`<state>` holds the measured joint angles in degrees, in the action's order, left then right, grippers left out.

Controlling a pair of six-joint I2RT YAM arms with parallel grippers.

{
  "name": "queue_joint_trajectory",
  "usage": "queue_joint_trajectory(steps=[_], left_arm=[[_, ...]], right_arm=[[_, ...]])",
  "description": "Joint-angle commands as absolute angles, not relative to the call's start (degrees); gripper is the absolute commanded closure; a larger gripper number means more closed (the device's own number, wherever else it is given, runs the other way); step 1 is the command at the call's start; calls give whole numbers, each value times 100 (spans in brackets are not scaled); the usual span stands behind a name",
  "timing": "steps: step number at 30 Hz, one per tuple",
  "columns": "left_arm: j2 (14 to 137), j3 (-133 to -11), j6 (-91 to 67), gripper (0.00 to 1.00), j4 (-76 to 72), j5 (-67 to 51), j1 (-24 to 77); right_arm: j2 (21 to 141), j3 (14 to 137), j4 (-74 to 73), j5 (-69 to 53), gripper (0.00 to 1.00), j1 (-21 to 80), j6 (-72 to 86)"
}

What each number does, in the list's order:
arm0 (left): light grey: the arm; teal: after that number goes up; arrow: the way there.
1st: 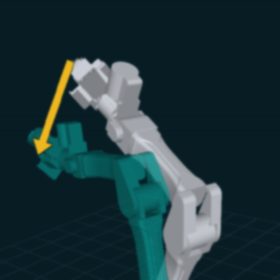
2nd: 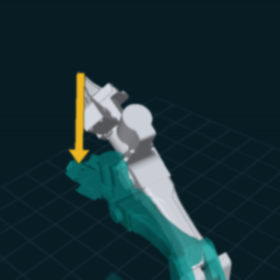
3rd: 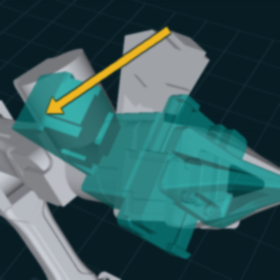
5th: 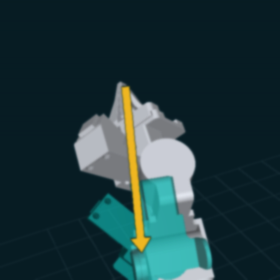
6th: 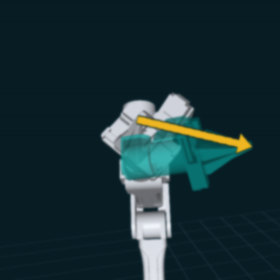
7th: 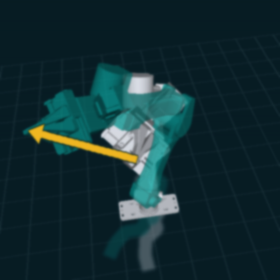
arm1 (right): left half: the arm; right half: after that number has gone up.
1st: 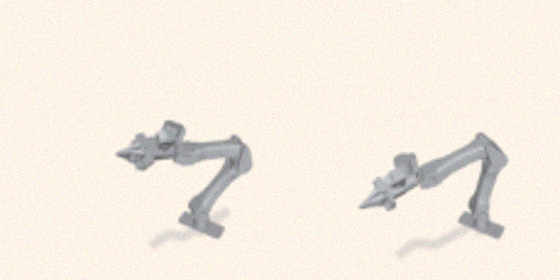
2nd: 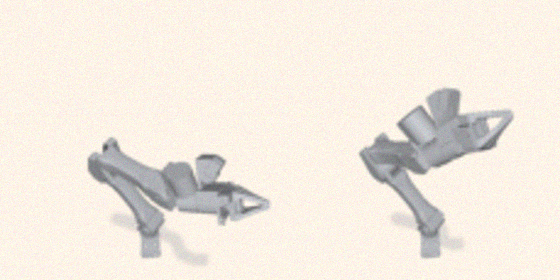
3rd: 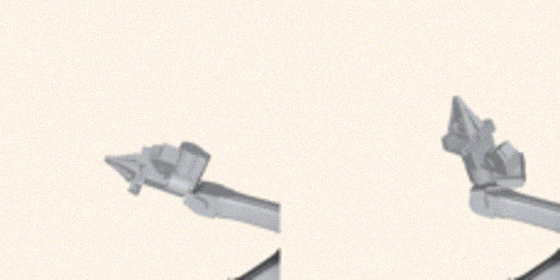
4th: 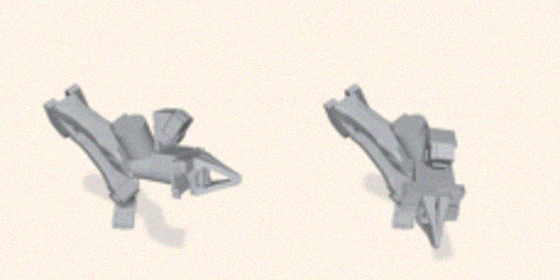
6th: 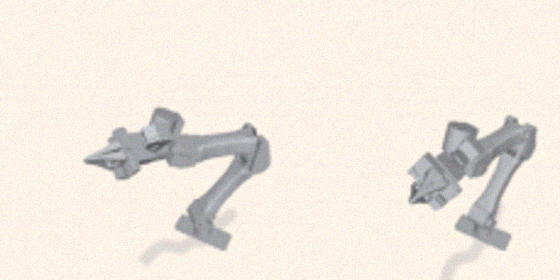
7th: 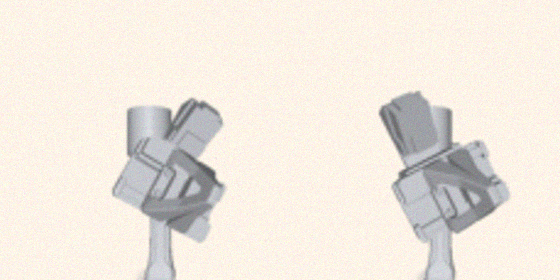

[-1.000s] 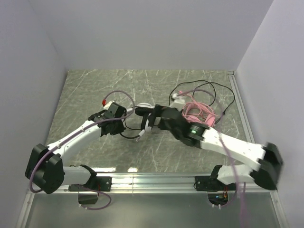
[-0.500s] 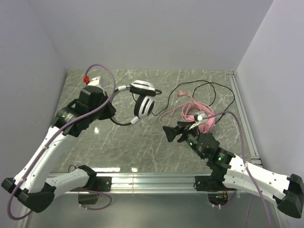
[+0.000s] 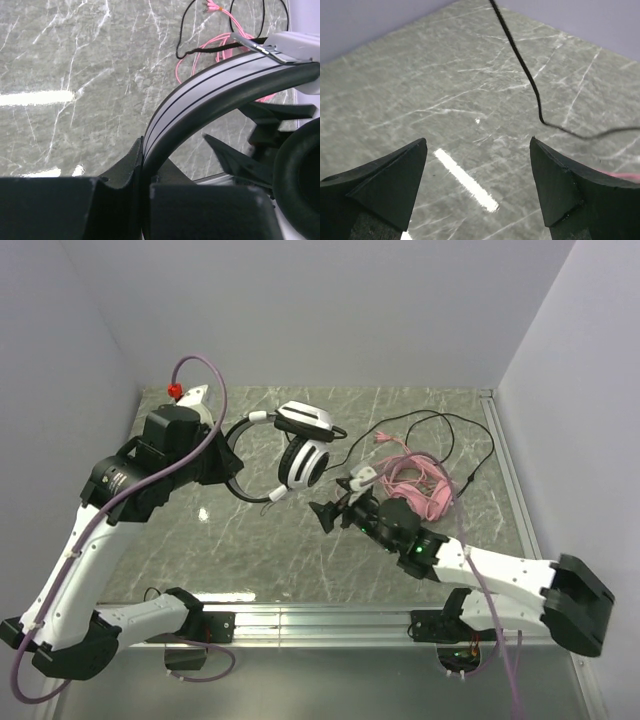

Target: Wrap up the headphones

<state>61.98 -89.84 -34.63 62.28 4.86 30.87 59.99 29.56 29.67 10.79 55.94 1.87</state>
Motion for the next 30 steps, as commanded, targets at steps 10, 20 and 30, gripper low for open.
queue_joint_trajectory(steps=[10,20,30], left_arm=[[6126,-9659,-3419,100,6214,141,3085],[6117,-9729,-3410,100,6319,184,3085],[6205,-9958,-3410,100,6504,307,3085]], right_arm=[[7689,4041,4430,326,10,5133,-809],[8876,5159,3981,-299,12,4737,-1028],[9764,6011,3779,-615,34,4667,-1064]])
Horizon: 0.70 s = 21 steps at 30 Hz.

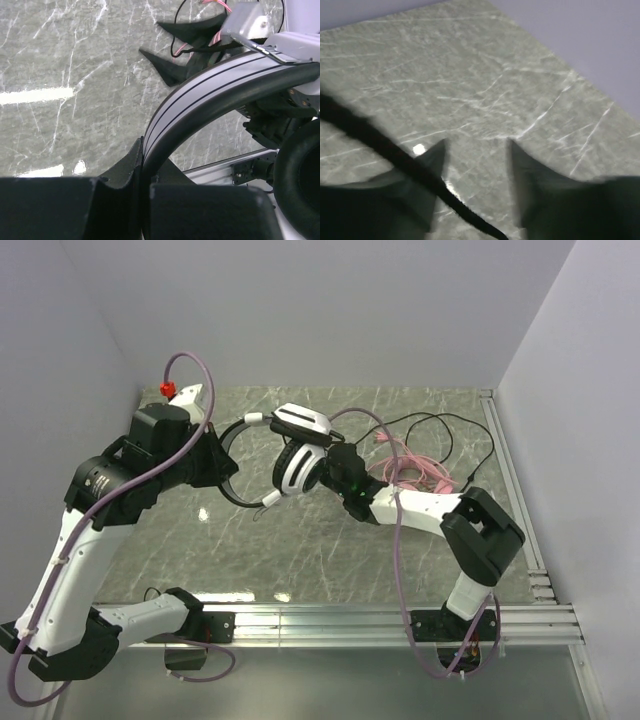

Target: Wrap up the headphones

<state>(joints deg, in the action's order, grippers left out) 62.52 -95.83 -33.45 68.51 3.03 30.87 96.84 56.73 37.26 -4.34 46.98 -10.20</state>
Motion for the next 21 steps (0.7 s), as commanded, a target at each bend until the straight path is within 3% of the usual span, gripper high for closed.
queue_joint_trajectory(steps=[1,3,4,21], left_arm=[[6205,-9958,-3419,100,6513,334,3076],[6196,-9967,-3410,100,6521,334,3085],[6205,-9967,-3401,100,6521,334,3085],[6214,-9449,-3524,100,5784,220,3085]], right_arm=[[9852,6142,3657,-650,49,4667,-1063],[9923,6257,3516,-746,69,4658,-1055],[9923,6293,3455,-782,98,4658,-1029],[8640,4589,3525,-3015,100,4992,948]])
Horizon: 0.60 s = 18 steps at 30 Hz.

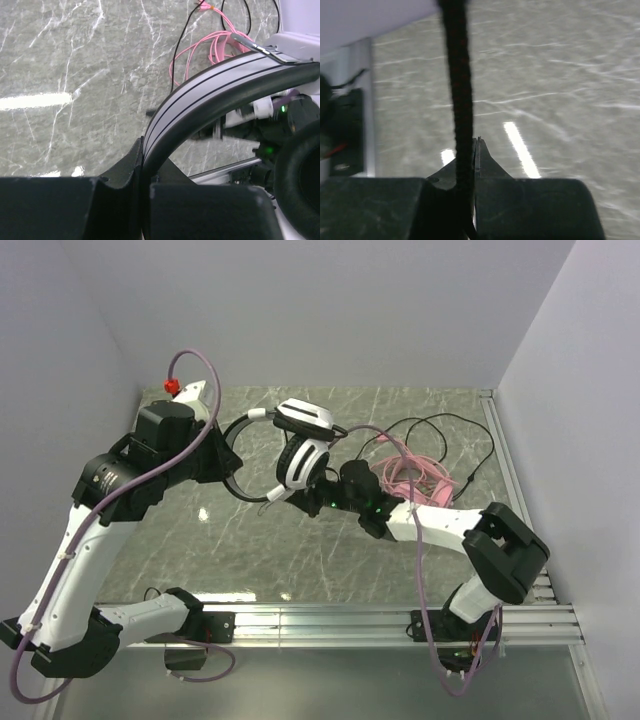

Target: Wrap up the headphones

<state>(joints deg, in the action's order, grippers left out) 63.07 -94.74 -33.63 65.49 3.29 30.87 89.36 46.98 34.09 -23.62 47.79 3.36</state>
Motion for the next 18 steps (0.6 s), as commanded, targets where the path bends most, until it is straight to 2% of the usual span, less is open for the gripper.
queue_joint_trajectory(steps=[1,10,18], left_arm=[[6214,-9413,-3533,100,5748,176,3085],[6223,-9264,-3604,100,5599,334,3085],[6170,-8948,-3639,100,5423,545,3076]], right_arm=[[8596,4510,3594,-3041,100,5070,1001],[7823,3209,4806,-3375,100,6064,1608],[7058,2848,4429,-2752,100,7013,1547]])
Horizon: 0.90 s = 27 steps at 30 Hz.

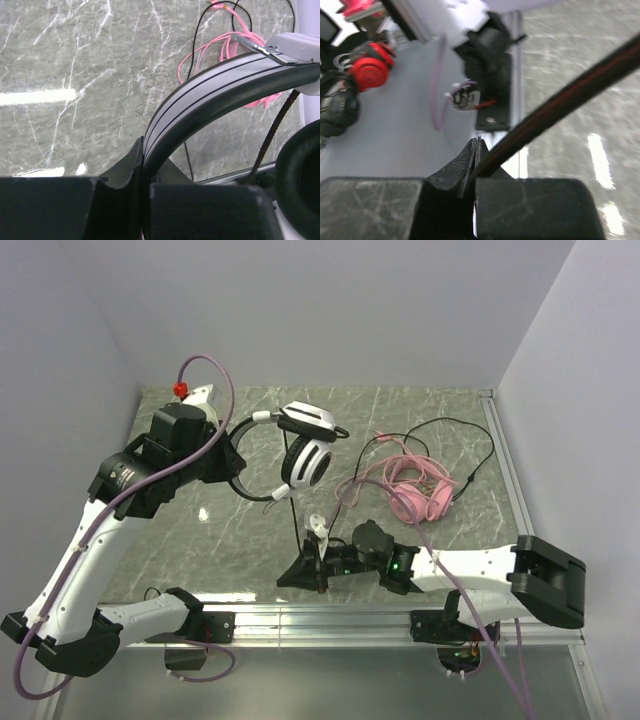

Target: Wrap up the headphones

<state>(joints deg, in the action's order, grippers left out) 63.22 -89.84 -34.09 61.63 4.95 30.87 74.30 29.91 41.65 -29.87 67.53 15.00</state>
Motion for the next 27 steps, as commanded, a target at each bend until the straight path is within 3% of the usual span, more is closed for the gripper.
queue_joint_trajectory(steps=[1,9,13,27], left_arm=[[6144,-8921,-3639,100,5388,597,3085],[6073,-8236,-3577,100,4773,1414,3085],[6249,-8182,-3726,100,4676,2423,3076],[6864,-8771,-3595,100,3823,3391,3085]], right_arm=[[6979,2795,4456,-2655,100,7109,1582],[6223,2970,3411,-2496,100,7479,1380],[6196,3155,2945,-2733,100,7567,1319],[6539,2997,3155,-2549,100,7778,1538]])
